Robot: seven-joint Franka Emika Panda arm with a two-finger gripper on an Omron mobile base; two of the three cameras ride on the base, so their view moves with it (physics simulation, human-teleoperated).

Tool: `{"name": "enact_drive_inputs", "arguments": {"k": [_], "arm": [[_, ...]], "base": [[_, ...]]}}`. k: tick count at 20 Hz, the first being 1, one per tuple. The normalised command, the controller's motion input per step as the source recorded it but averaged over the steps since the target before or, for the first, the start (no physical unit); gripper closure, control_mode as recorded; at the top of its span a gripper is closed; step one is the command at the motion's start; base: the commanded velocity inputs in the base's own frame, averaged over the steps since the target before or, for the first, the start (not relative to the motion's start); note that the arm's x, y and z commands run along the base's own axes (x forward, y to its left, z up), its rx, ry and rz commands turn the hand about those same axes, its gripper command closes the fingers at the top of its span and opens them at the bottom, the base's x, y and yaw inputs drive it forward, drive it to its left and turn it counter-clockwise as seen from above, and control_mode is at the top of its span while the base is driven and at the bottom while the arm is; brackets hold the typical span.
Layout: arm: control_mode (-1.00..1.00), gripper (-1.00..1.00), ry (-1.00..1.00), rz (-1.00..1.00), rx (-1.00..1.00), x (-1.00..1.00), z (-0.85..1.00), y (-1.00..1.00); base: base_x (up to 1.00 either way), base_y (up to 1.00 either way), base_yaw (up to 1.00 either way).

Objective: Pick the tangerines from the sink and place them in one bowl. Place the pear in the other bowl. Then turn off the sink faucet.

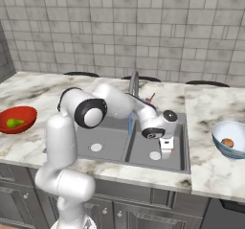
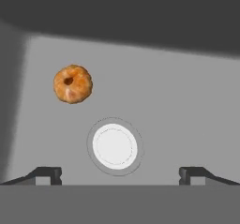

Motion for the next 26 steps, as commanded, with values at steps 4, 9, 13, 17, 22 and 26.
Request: {"name": "enact_drive_inputs", "arguments": {"k": [4, 9, 13, 17, 22, 26], "arm": [[-1.0, -1.0, 0.0, 0.0, 0.06, 0.43, -0.39, -0.01], [-1.0, -1.0, 0.0, 0.0, 0.05, 0.46, -0.49, 0.0], [-1.0, -1.0, 0.0, -0.01, 0.0, 0.33, -0.34, -0.14], [-1.0, -1.0, 0.0, 0.0, 0.0, 0.36, -0.15, -0.16], [-1.0, -1.0, 0.0, 0.0, 0.0, 0.37, -0.05, -0.14], [-1.0, -1.0, 0.0, 0.0, 0.0, 0.3, -0.14, -0.18]], "base": [[0.0, 0.0, 0.0], [0.0, 0.0, 0.0], [0.0, 0.0, 0.0], [0.0, 0.0, 0.0], [0.0, 0.0, 0.0], [0.0, 0.0, 0.0]]}}
